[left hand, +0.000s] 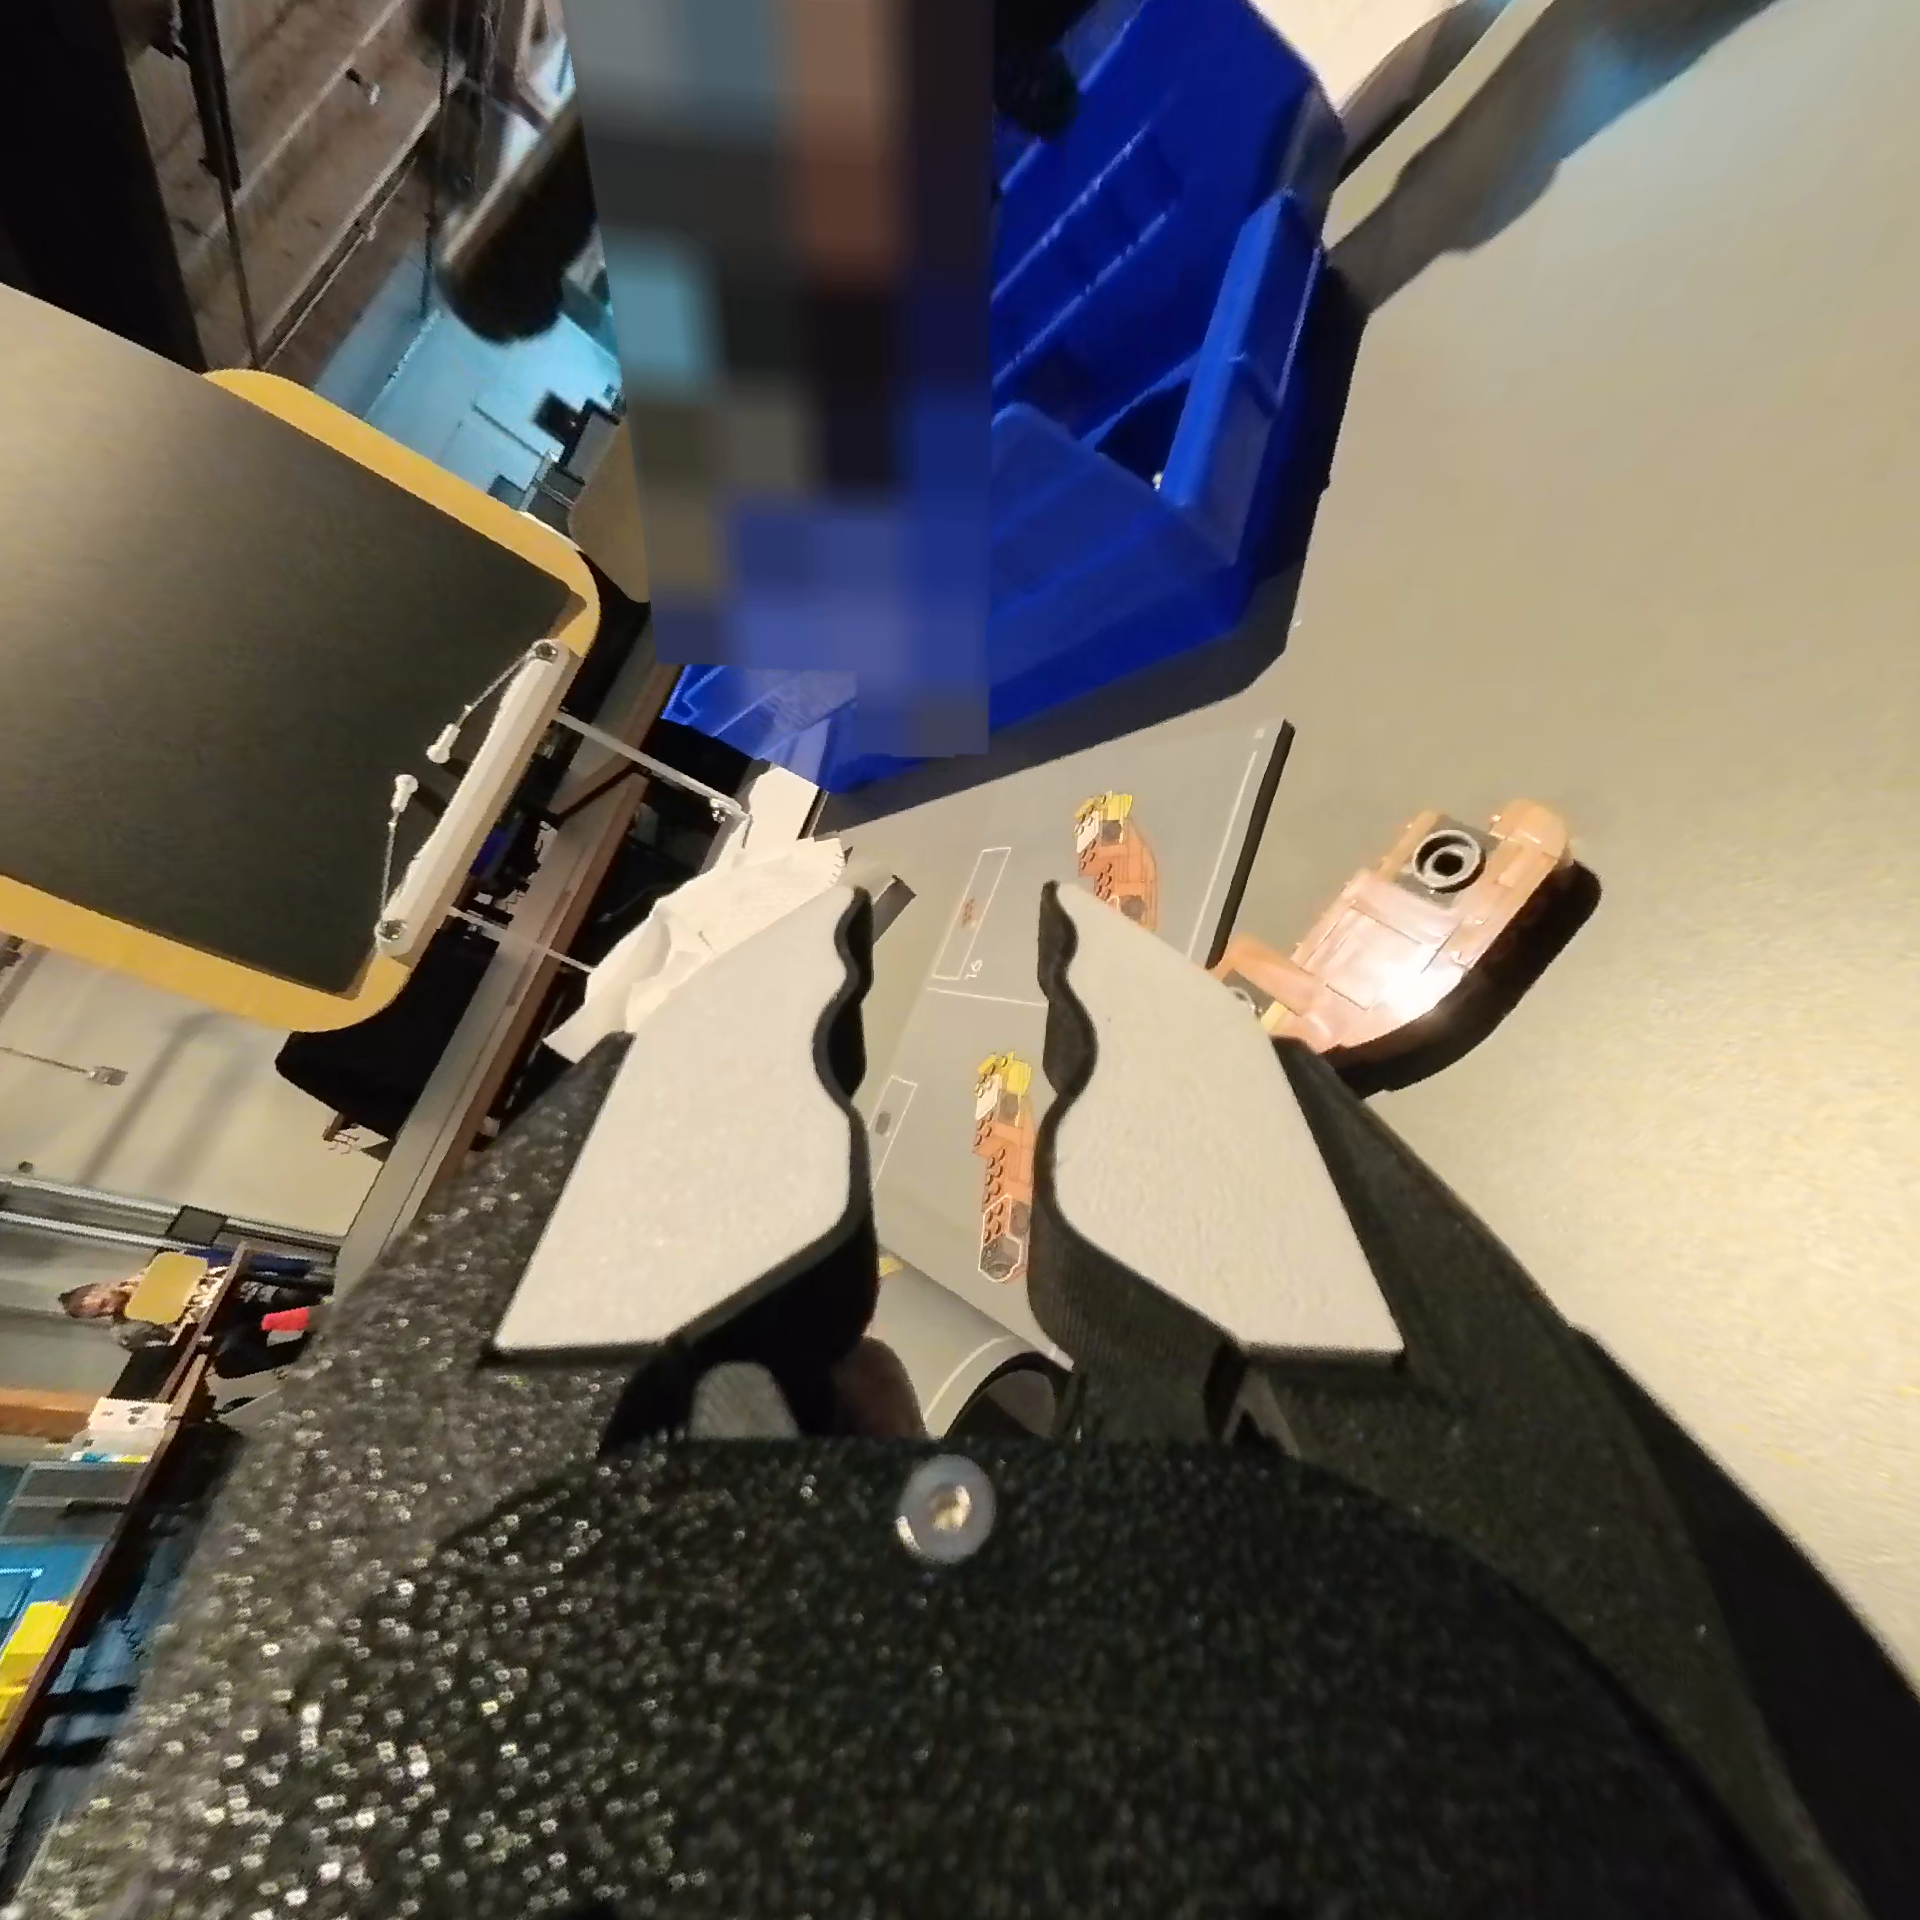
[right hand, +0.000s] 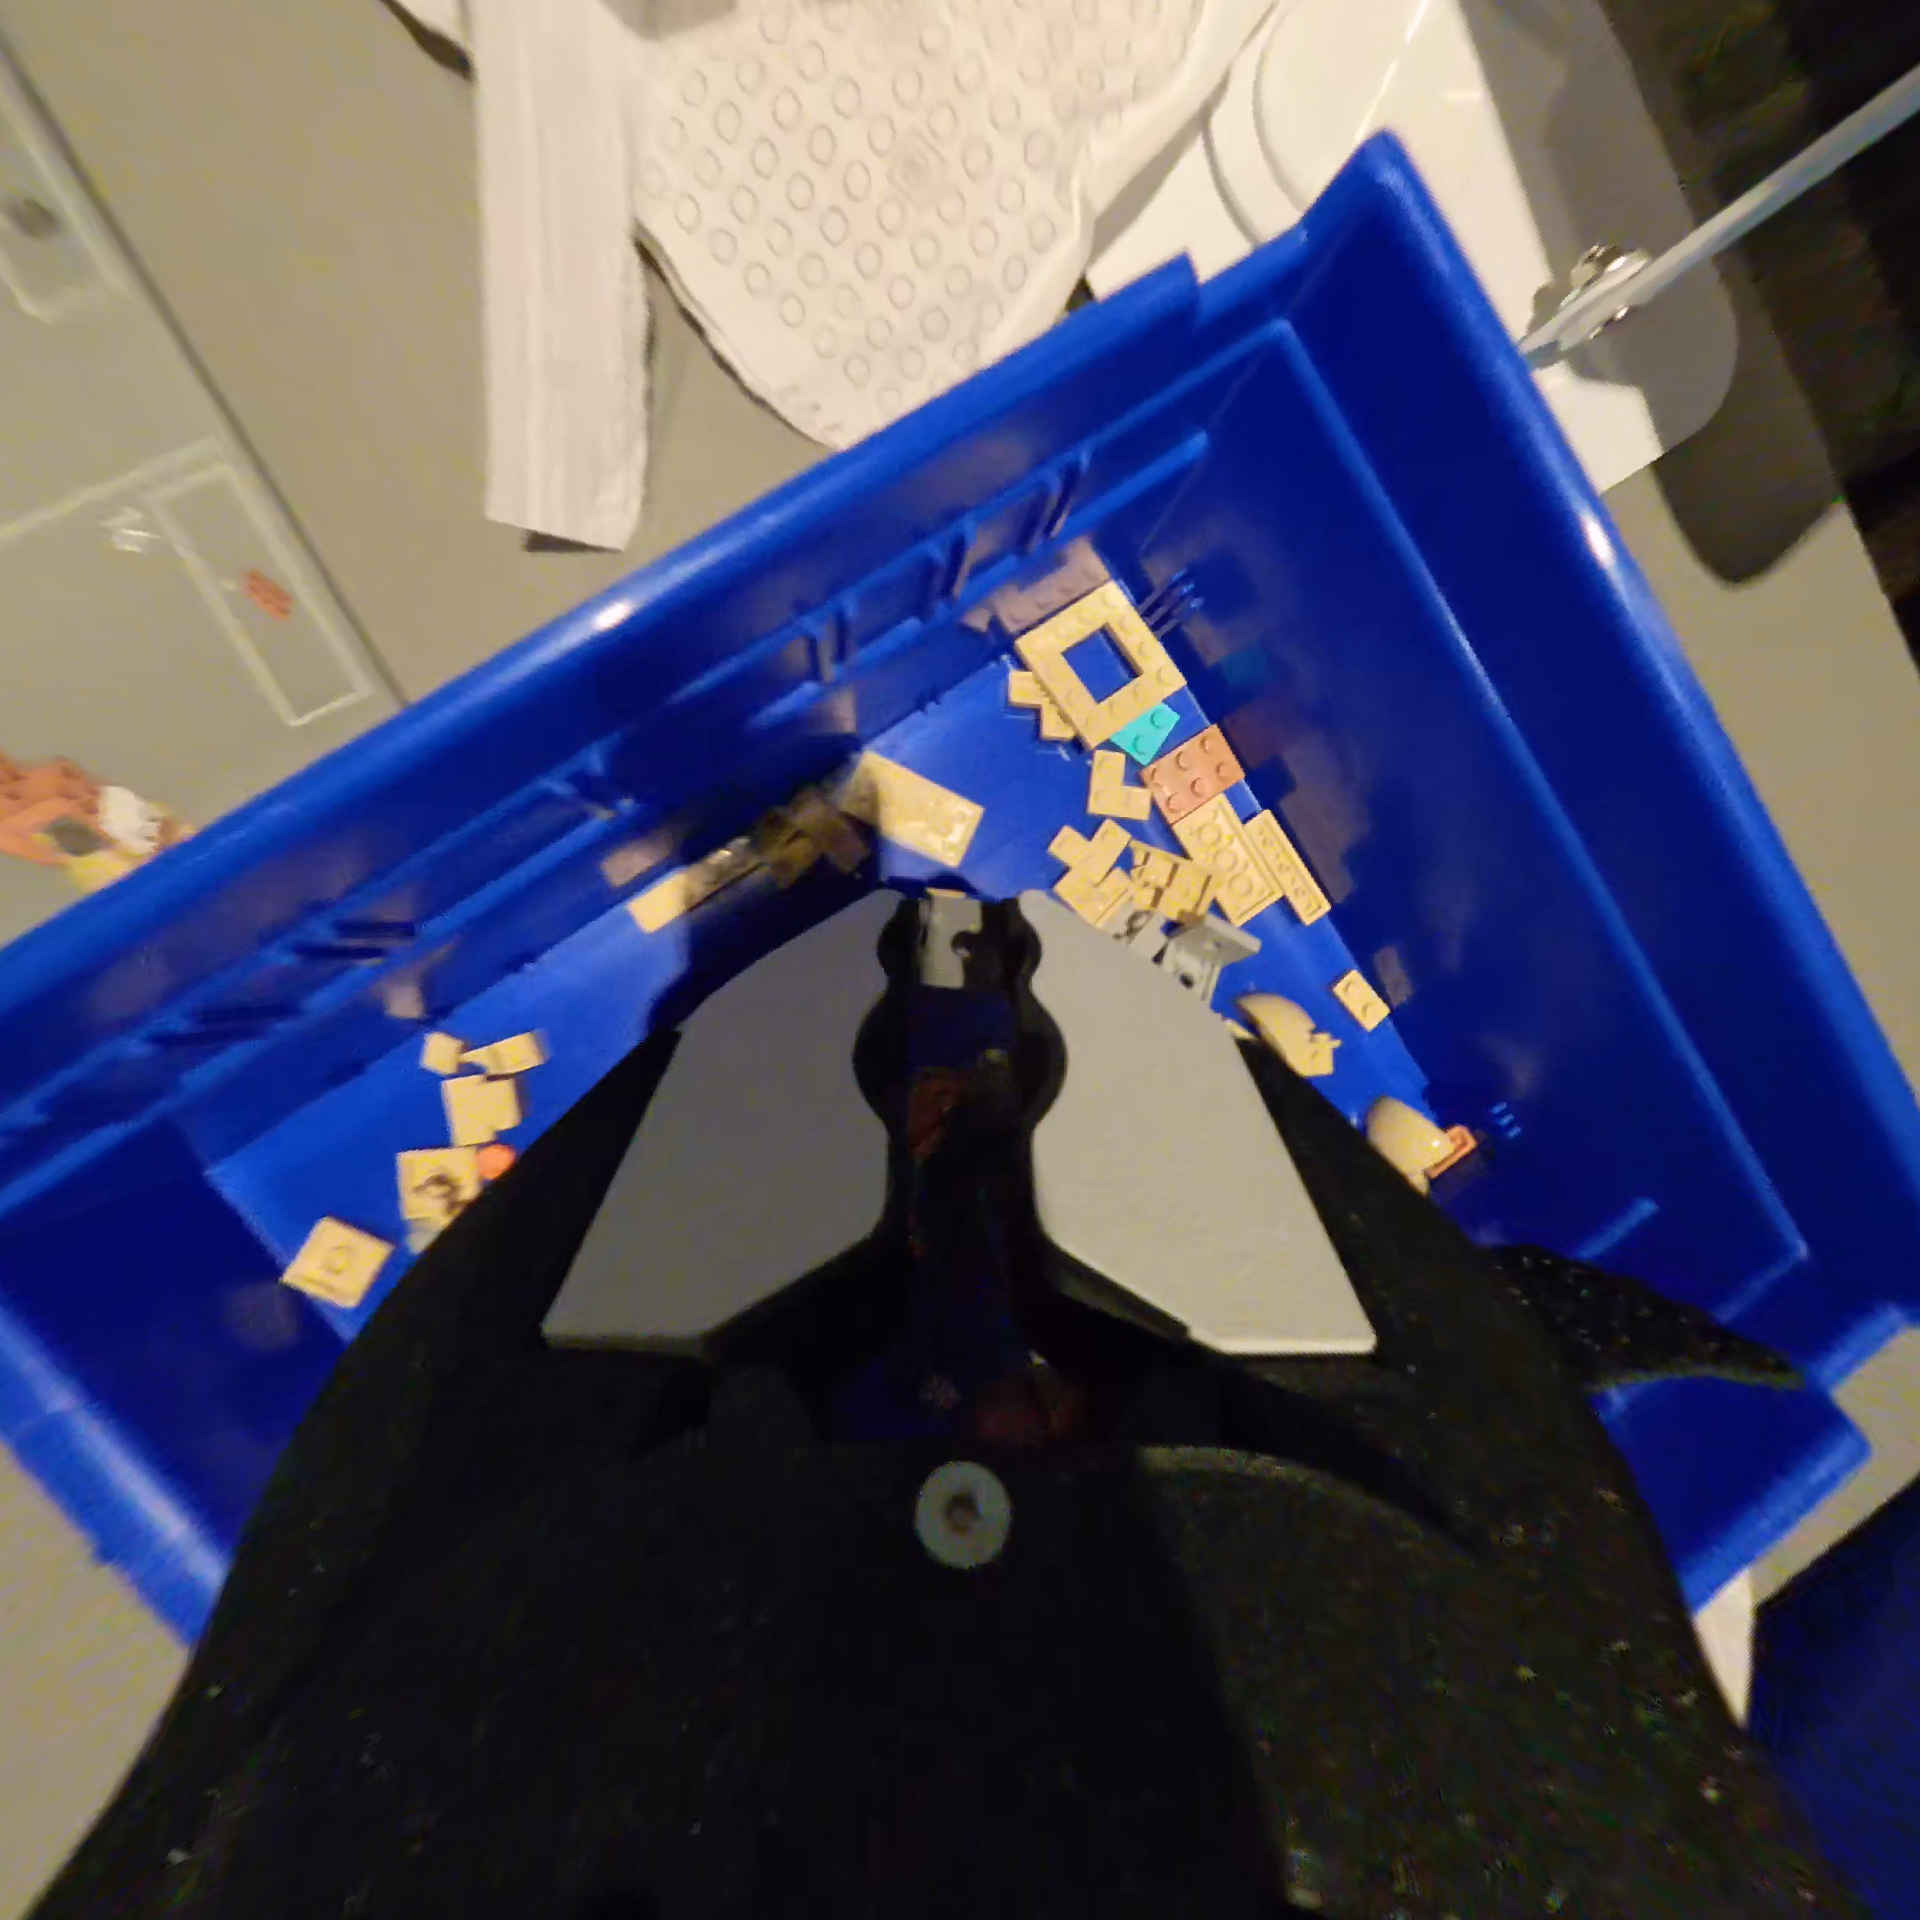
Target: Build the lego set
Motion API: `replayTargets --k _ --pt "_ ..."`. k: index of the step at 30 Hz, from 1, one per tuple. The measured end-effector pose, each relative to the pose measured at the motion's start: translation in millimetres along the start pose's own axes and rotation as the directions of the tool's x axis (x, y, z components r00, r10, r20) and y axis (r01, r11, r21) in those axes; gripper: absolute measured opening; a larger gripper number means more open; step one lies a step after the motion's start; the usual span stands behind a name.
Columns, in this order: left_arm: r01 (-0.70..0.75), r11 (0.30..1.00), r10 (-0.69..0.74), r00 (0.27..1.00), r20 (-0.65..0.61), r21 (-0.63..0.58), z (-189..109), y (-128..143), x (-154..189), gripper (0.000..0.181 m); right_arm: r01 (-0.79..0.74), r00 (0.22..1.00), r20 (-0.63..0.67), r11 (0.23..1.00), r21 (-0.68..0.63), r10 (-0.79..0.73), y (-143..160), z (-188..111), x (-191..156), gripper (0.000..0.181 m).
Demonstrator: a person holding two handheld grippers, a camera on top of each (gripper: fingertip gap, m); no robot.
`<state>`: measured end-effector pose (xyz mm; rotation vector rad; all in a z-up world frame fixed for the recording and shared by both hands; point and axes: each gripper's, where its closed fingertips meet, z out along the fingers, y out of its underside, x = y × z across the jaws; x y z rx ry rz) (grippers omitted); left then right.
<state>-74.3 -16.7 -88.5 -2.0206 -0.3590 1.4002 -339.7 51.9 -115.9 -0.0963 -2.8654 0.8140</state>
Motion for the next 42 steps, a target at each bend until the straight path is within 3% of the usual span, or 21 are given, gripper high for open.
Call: replayTargets --k 1,7,14,21,25,28,31,37,42 --pt "0.002 1.000 -0.002 1.000 -0.001 0.003 0.1 -0.7 0.3 0.030 -0.018 1.000 0.008 0.999 0.030 0.017 -1.5 -8.2 -4.7 0.016" --pt "0.019 1.000 -0.019 1.000 -0.004 0.023 0.7 -5.1 1.2 0.030 -0.177 0.980 0.136 0.942 0.285 0.143 -12.3 -68.4 -40.2 0.016" --pt "0.118 0.988 -0.117 0.993 -0.018 0.098 3.1 -24.8 -0.8 0.030 -0.415 0.874 0.464 0.721 0.555 0.146 -22.0 -145.8 -97.6 0.016" --pt "0.266 0.943 -0.266 0.964 -0.028 0.202 9.7 -70.9 -8.5 0.032 -0.595 0.737 0.676 0.499 0.630 0.026 -23.5 -181.5 -156.6 0.016" --pt "0.239 0.926 -0.256 0.966 0.020 0.291 9.7 -103.1 -14.3 0.036 -0.705 0.618 0.785 0.417 0.573 -0.033 -25.4 -183.5 -194.6 0.015" --pt "0.097 0.941 -0.126 0.990 0.069 0.325 6.5 -119.1 -10.7 0.039 -0.754 0.523 0.850 0.430 0.496 -0.065 -25.3 -176.1 -226.4 0.015" --pt "-0.025 0.948 0.010 0.999 0.049 0.317 3.9 -124.8 4.4 0.040 -0.741 0.473 0.879 0.509 0.437 -0.066 -22.0 -162.7 -255.2 0.015" --pt "-0.087 0.938 0.122 0.989 -0.086 0.335 -5.2 -126.4 34.6 0.040 -0.647 0.451 0.889 0.658 0.386 -0.078 -14.0 -146.7 -287.6 0.015" --pt "-0.117 0.936 0.170 0.976 -0.134 0.332 -11.5 -119.8 47.0 0.022 -0.534 0.439 0.890 0.760 0.370 -0.124 -7.1 -140.2 -309.5 0.016"
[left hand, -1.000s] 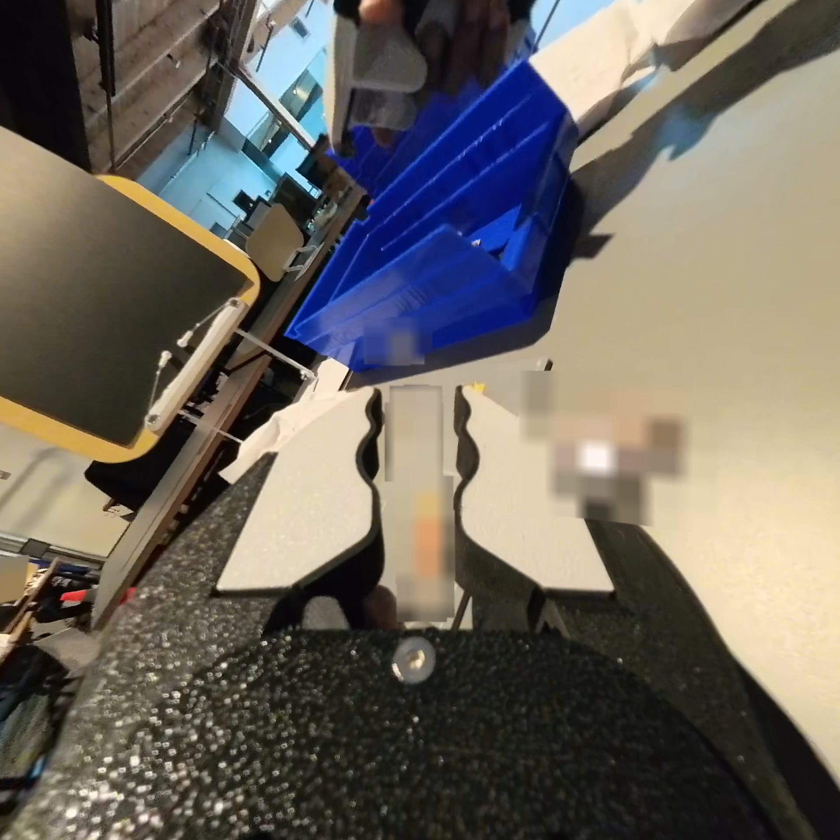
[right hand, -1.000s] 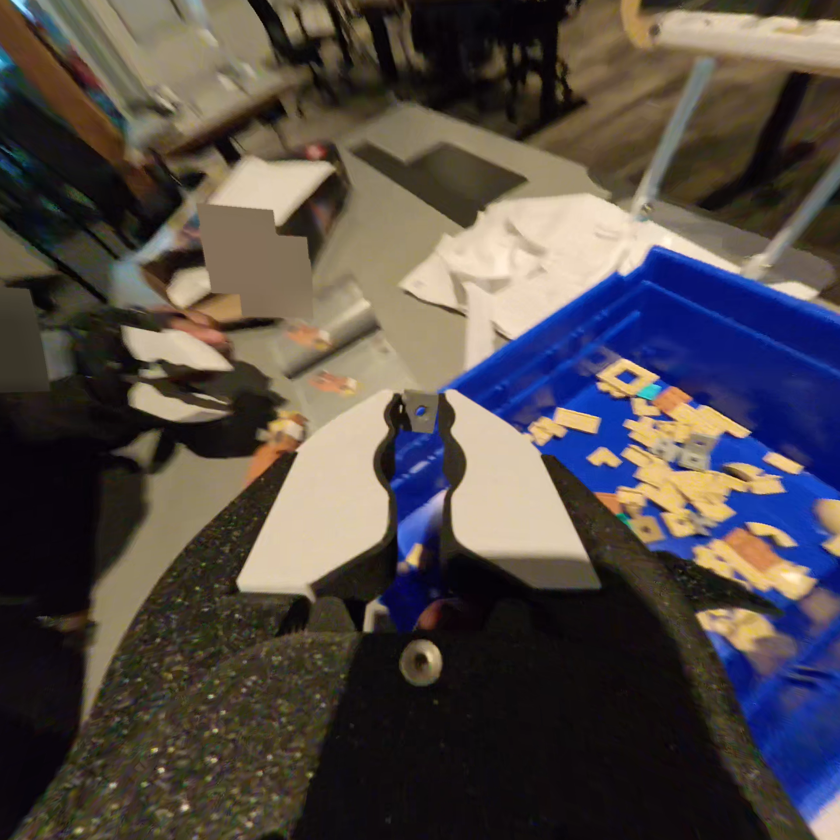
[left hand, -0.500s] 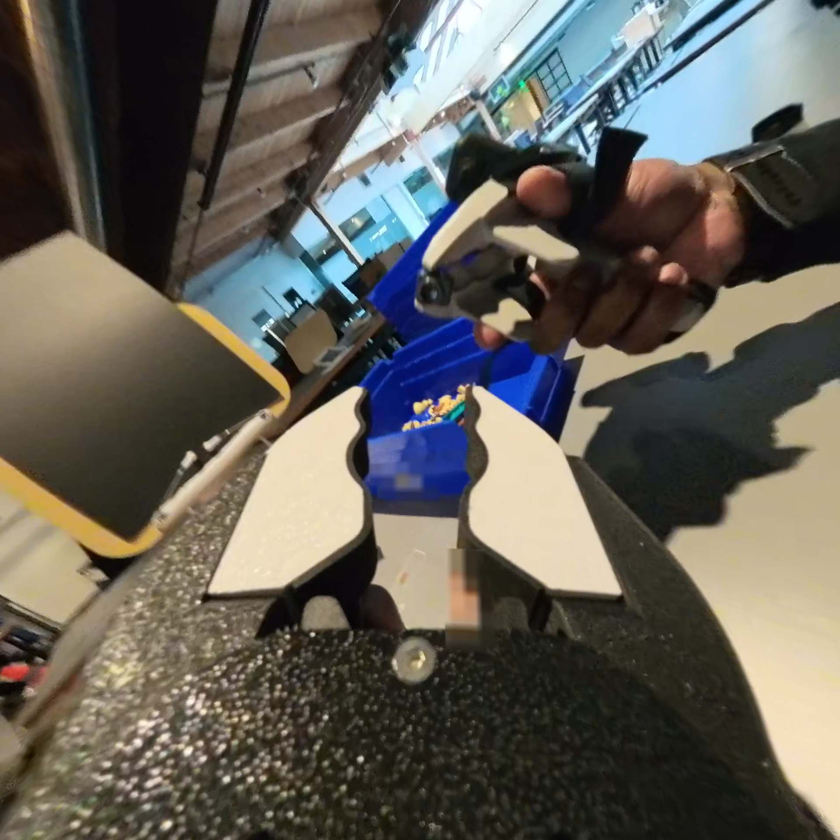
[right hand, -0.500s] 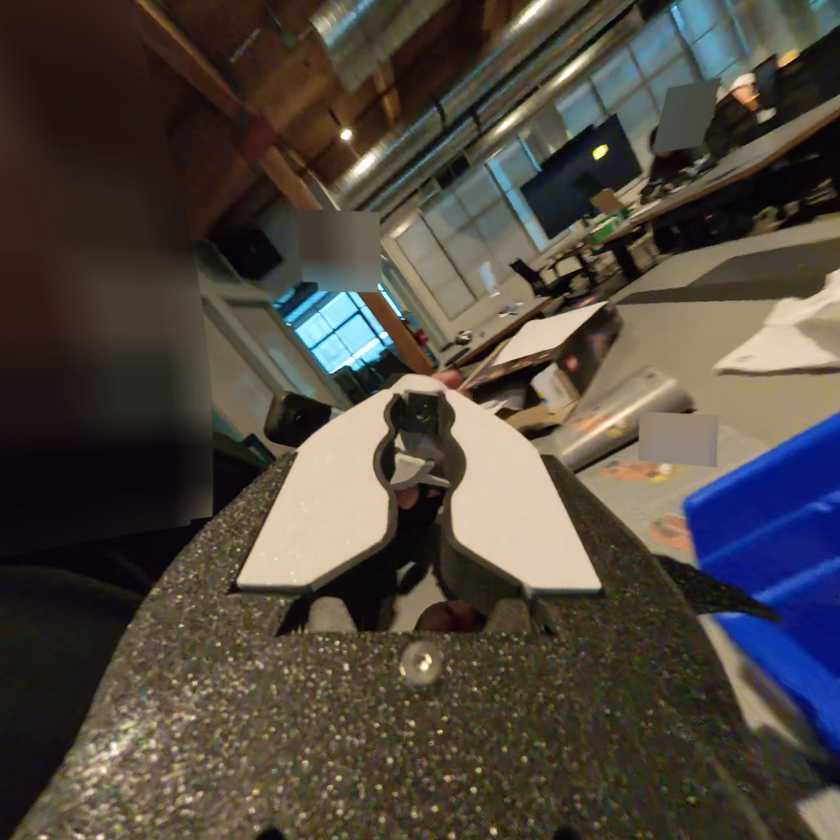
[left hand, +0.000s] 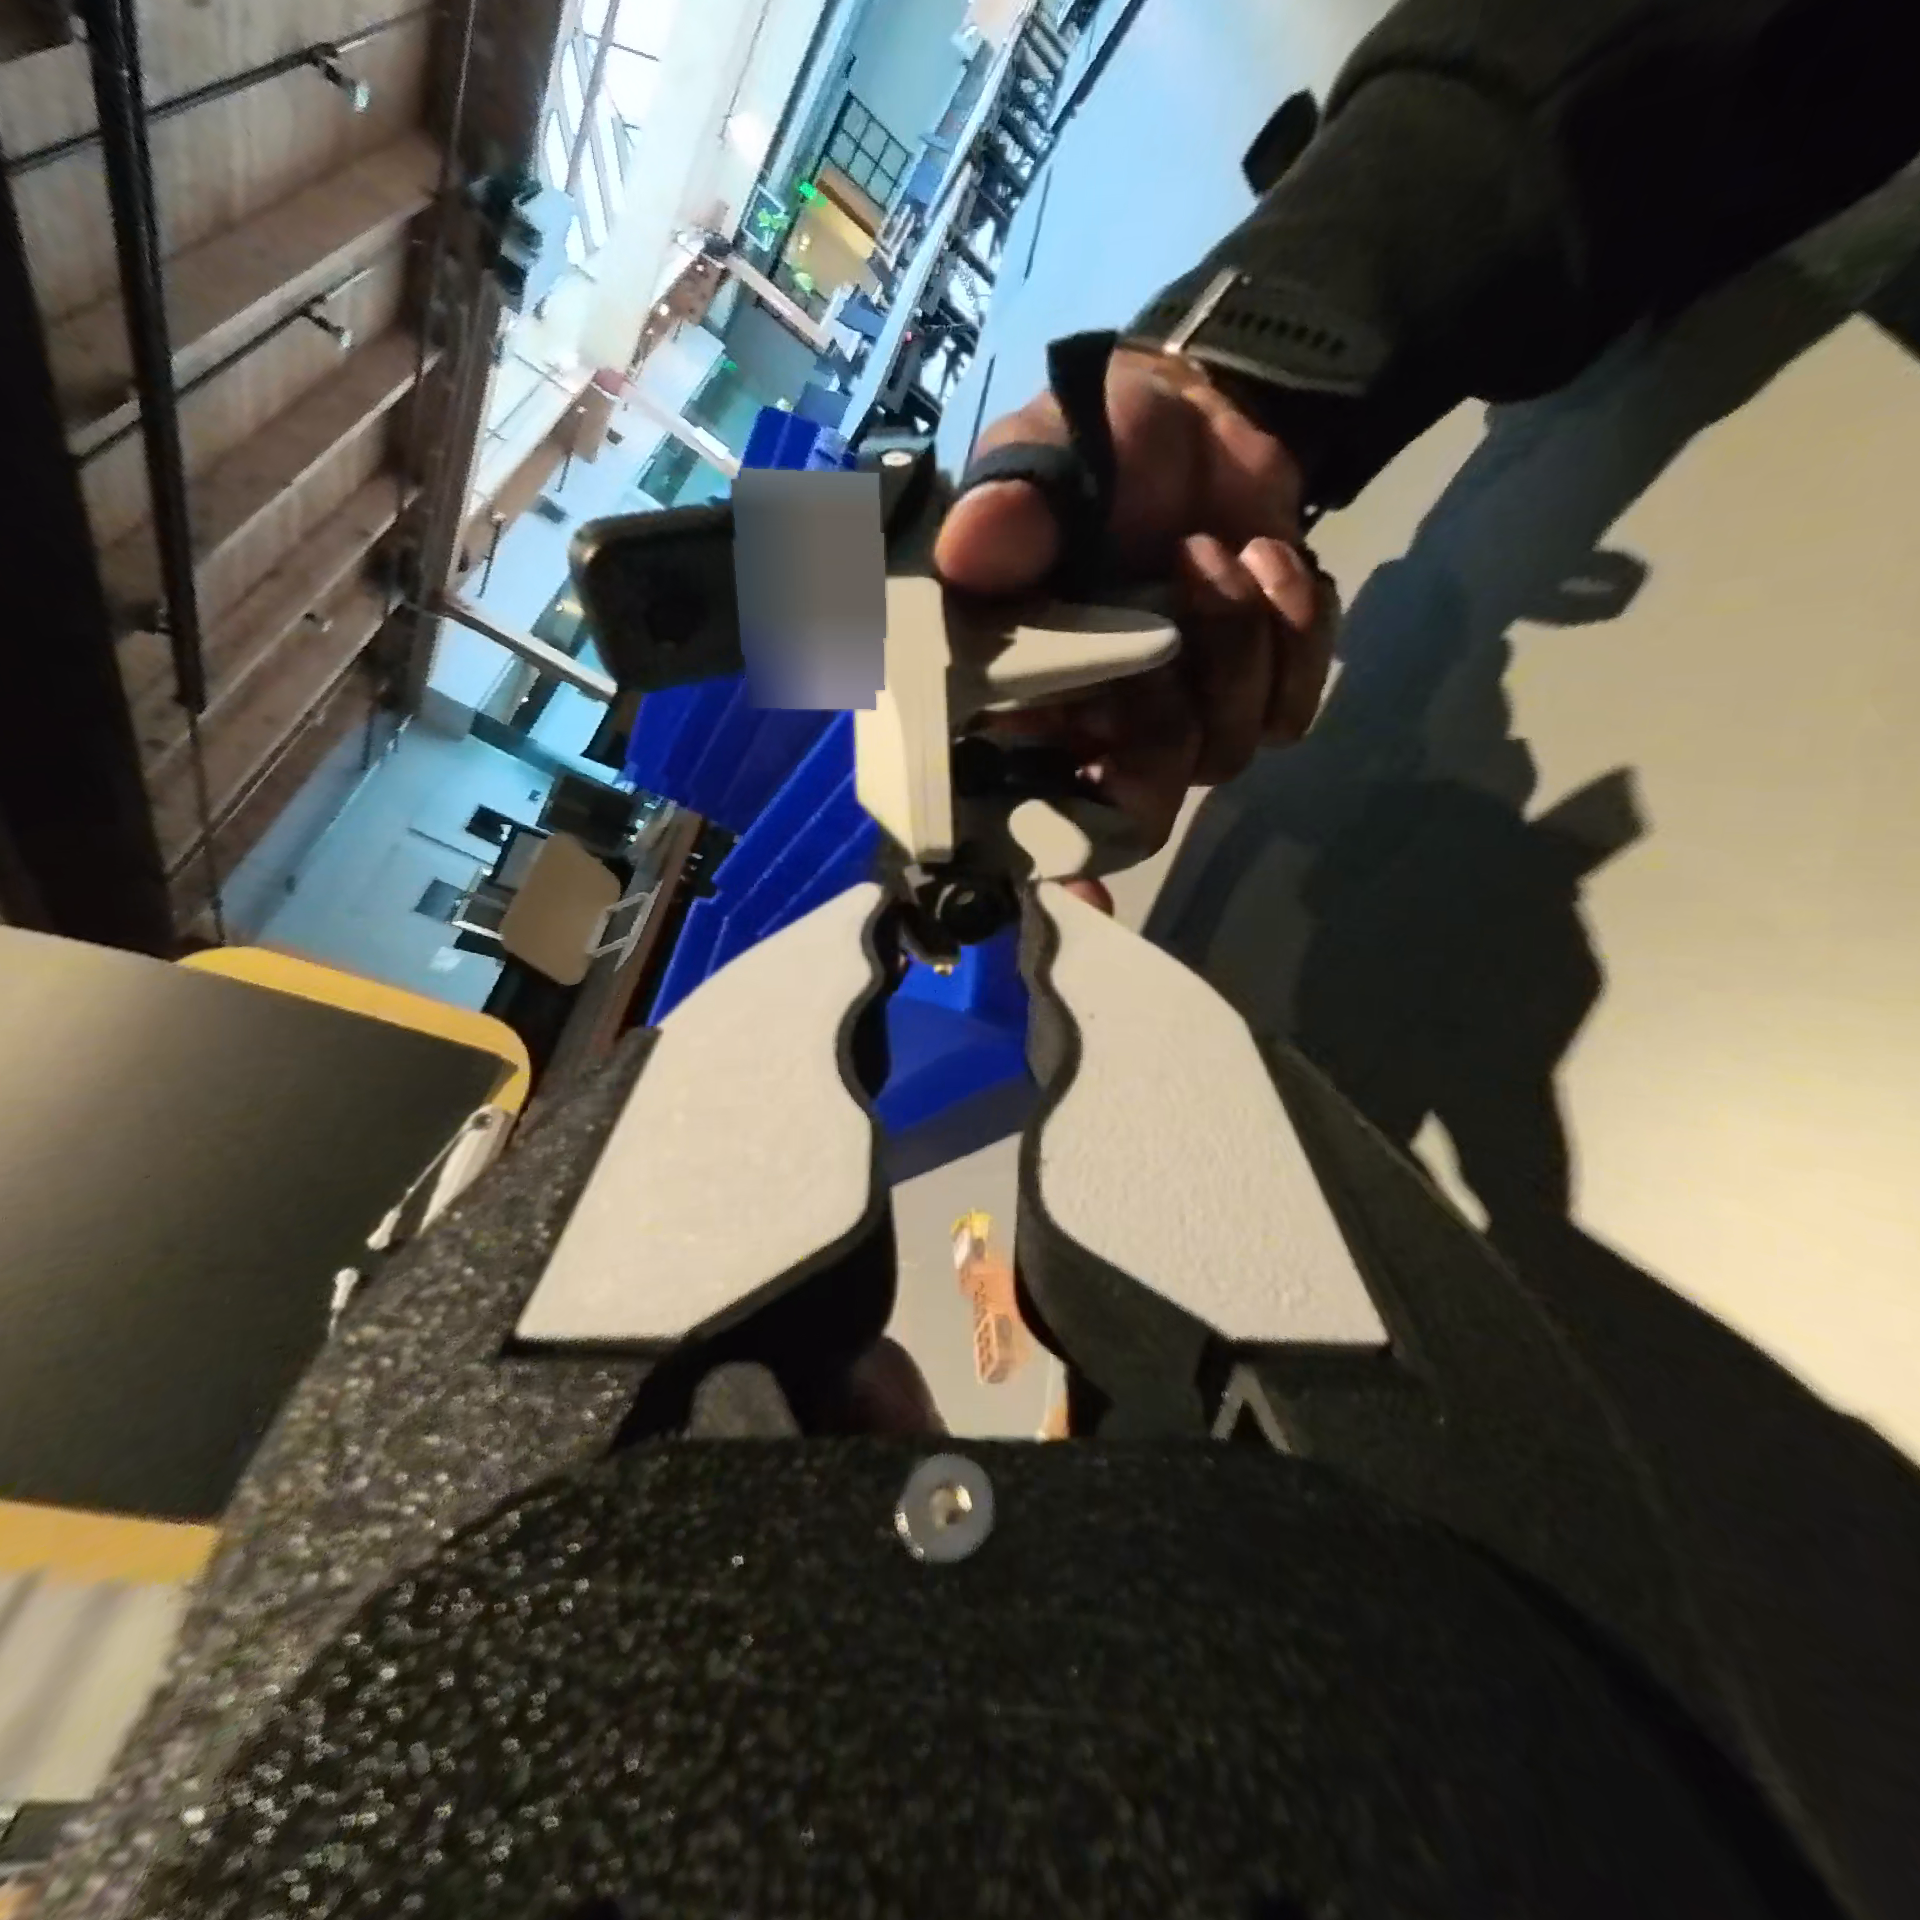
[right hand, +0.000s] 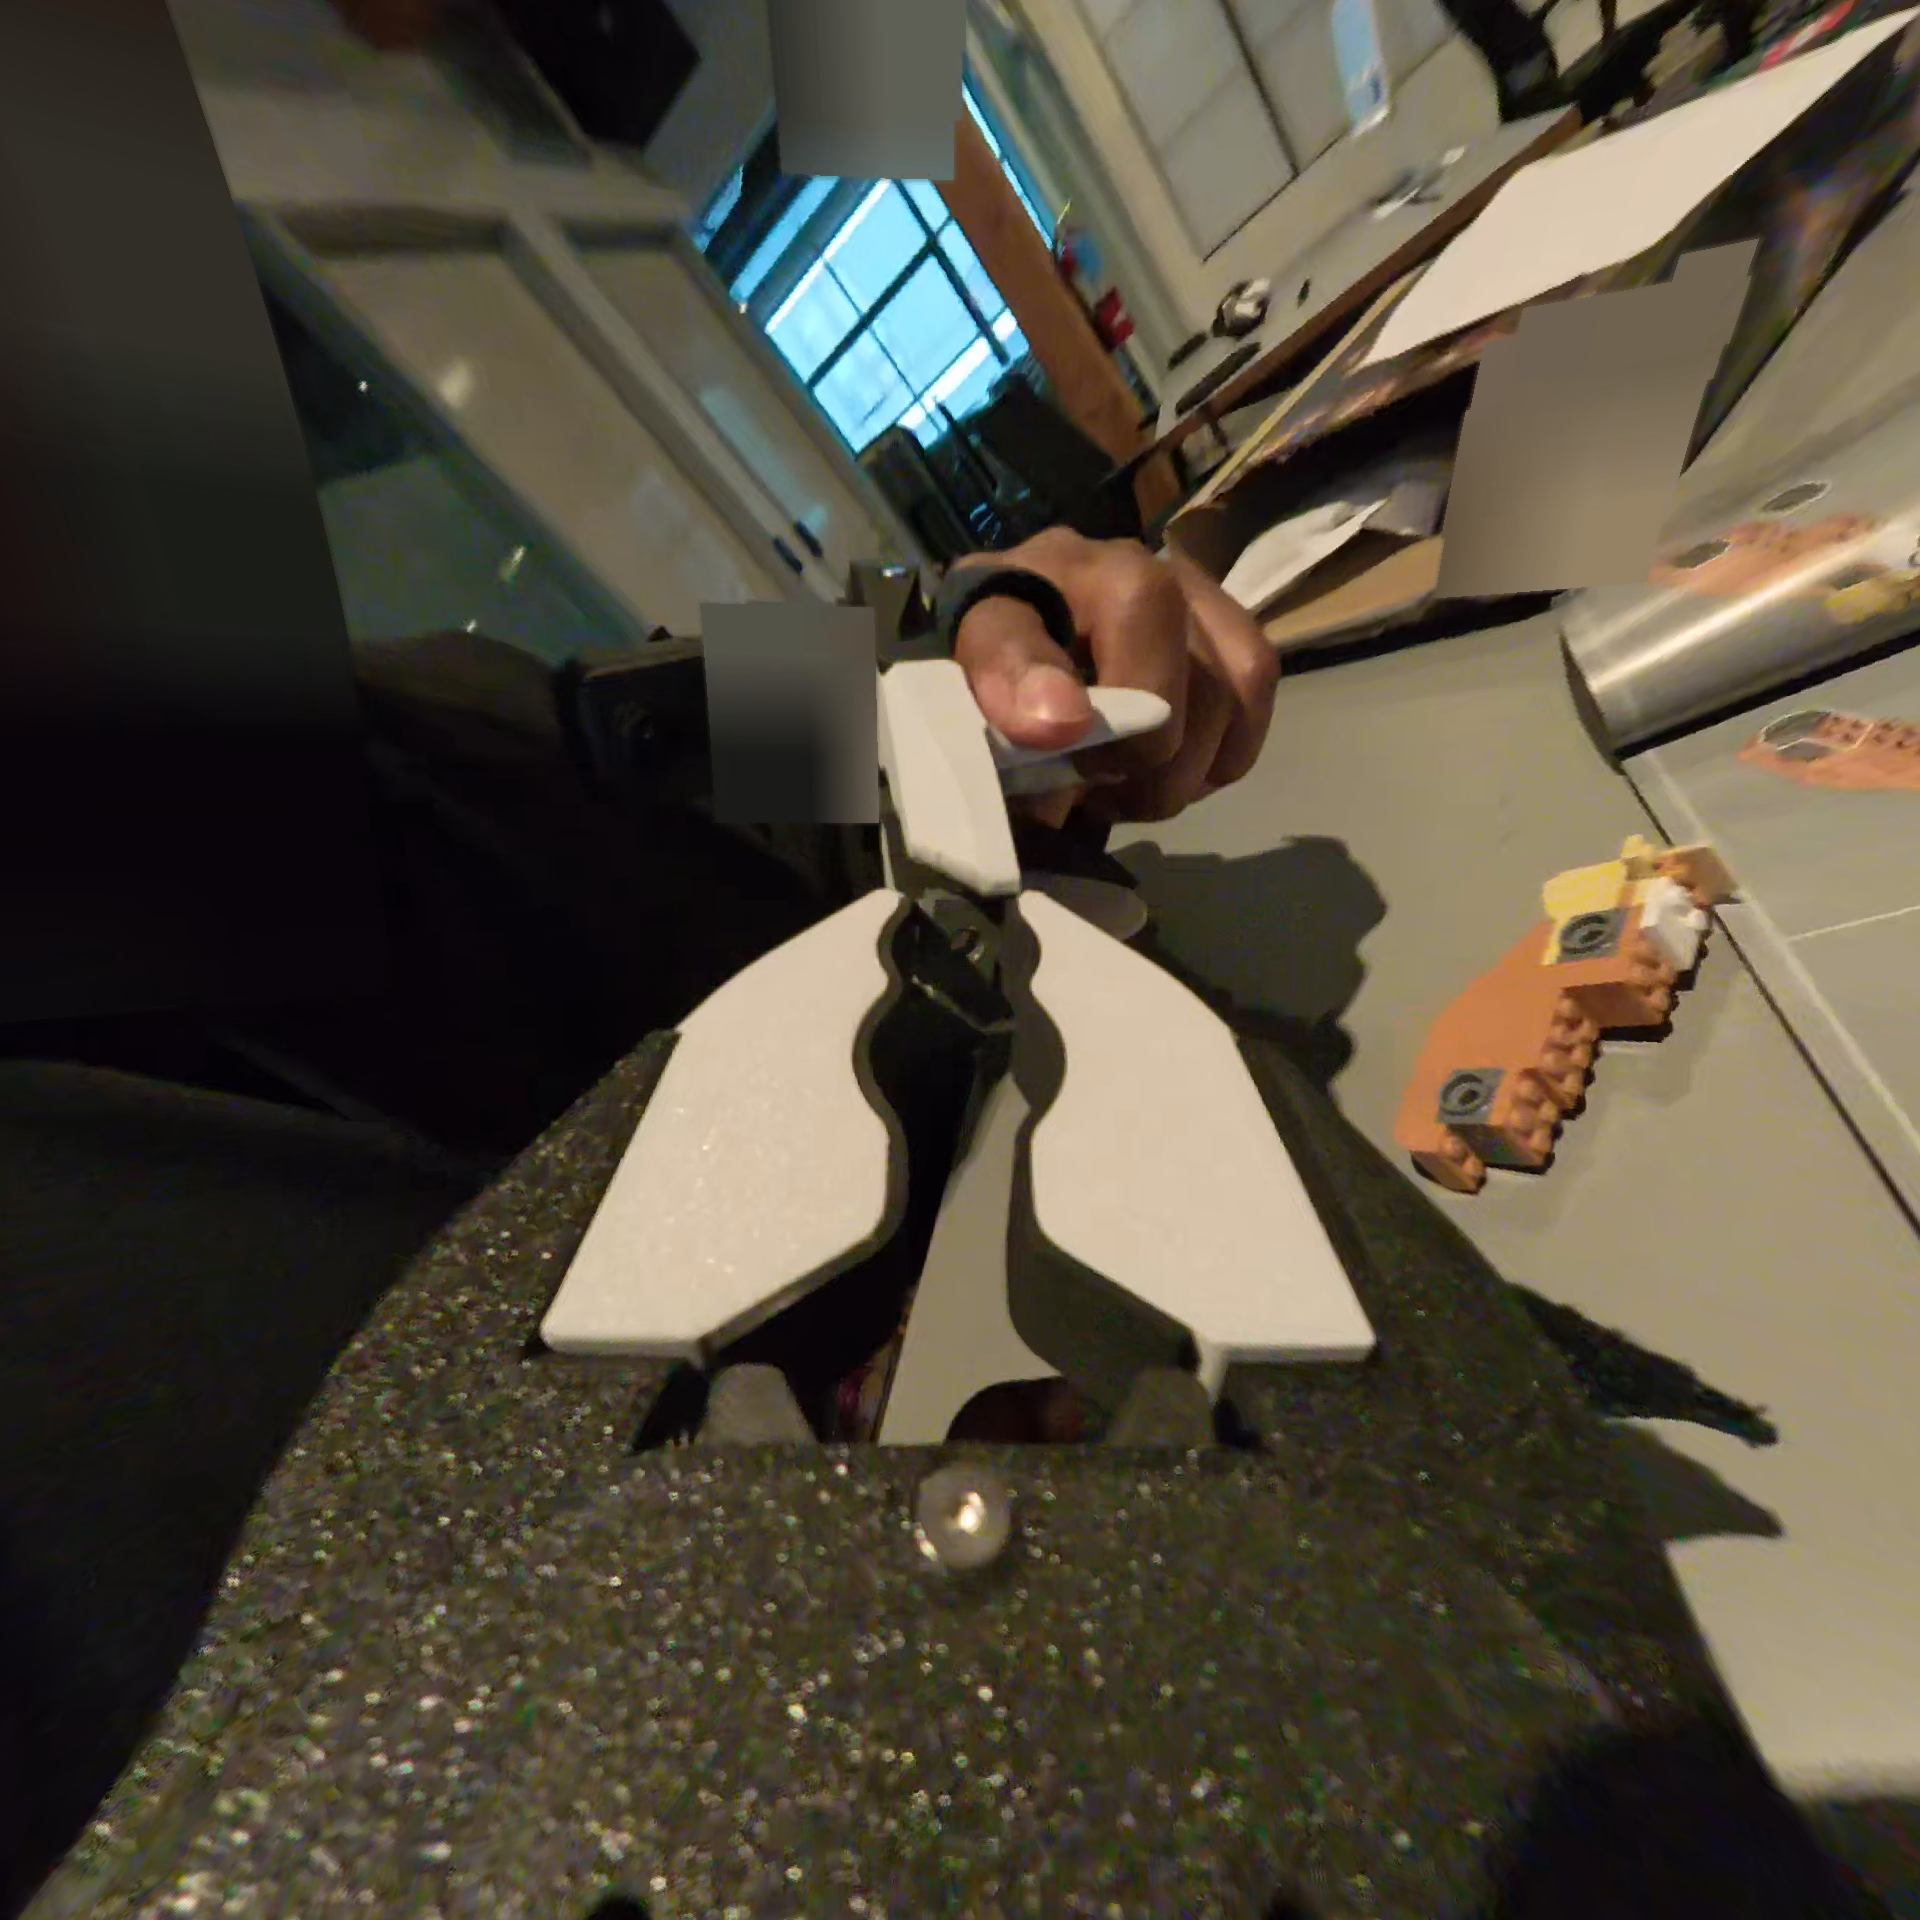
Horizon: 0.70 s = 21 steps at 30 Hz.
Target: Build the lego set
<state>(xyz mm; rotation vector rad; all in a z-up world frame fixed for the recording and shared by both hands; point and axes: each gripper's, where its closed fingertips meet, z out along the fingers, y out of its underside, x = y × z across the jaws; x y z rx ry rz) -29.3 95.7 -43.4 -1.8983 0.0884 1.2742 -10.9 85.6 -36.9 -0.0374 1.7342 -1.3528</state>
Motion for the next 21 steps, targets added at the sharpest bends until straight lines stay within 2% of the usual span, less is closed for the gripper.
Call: replayTargets --k 3,7,11,14,17,19,21 --pt "0.042 0.999 -0.042 0.999 0.030 -0.004 -4.2 2.3 1.4 0.017 -0.020 0.999 0.026 1.000 -0.018 0.020 2.9 2.0 0.8 0.017" --pt "0.145 0.989 -0.141 0.984 0.108 -0.027 -6.9 8.6 7.1 0.017 -0.040 0.997 -0.060 0.999 0.014 0.041 5.6 2.0 14.8 0.032" --pt "0.230 0.968 -0.201 0.949 0.242 -0.097 -10.4 20.6 9.5 0.017 -0.077 0.981 -0.171 0.994 0.073 0.088 11.2 -4.5 26.1 0.030" --pt "0.223 0.942 -0.113 0.914 0.389 -0.250 -17.9 41.9 4.7 0.017 -0.087 0.940 -0.326 0.995 0.055 0.100 23.1 -2.8 35.3 0.028" --pt "0.142 0.902 0.088 0.865 0.494 -0.409 -28.1 58.0 -0.7 0.017 -0.112 0.888 -0.448 0.994 0.012 0.105 37.6 9.5 44.1 0.031" --pt "0.051 0.875 0.225 0.837 0.499 -0.481 -30.3 58.6 -0.6 0.017 -0.120 0.874 -0.469 0.992 0.037 0.123 37.2 17.7 45.4 0.031" --pt "-0.005 0.866 0.300 0.807 0.510 -0.500 -32.4 51.9 -2.4 0.017 -0.131 0.883 -0.442 0.987 0.091 0.158 31.2 23.9 42.2 0.031"
